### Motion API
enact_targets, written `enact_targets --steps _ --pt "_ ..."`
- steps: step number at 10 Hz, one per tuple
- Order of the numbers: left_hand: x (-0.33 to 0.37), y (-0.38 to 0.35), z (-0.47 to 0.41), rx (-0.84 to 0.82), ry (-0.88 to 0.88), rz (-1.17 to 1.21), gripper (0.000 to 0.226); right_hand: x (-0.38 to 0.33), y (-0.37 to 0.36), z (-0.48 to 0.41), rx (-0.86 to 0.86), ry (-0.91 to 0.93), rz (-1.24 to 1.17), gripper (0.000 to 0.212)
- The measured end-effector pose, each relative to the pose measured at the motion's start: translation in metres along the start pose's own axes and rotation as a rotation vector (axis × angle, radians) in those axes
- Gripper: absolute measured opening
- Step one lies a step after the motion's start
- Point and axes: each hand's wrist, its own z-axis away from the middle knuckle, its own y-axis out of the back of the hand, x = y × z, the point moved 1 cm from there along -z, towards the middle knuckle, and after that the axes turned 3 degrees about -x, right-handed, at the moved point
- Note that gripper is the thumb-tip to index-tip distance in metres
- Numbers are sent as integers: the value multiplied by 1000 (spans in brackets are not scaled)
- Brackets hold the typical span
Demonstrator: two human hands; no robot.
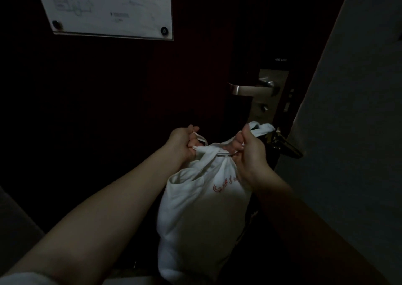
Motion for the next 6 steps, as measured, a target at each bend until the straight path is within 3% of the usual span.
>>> enact_targets --steps 1,3,4,5,6 --pt "-9 1 2 0 19 -42 28 -12 8 5 92 -36 84 44" --pt "-23 11 6 7 51 -77 30 -9 32 7 239 -145 -99 39" --pt "-26 17 9 4 42 -119 30 1 48 2 358 -150 29 39" --pt "-30 18 19 -10 34 -150 29 5 54 -1 341 -102 168 33" --pt "-31 20 36 -24 18 -191 28 11 53 3 329 -140 928 74"
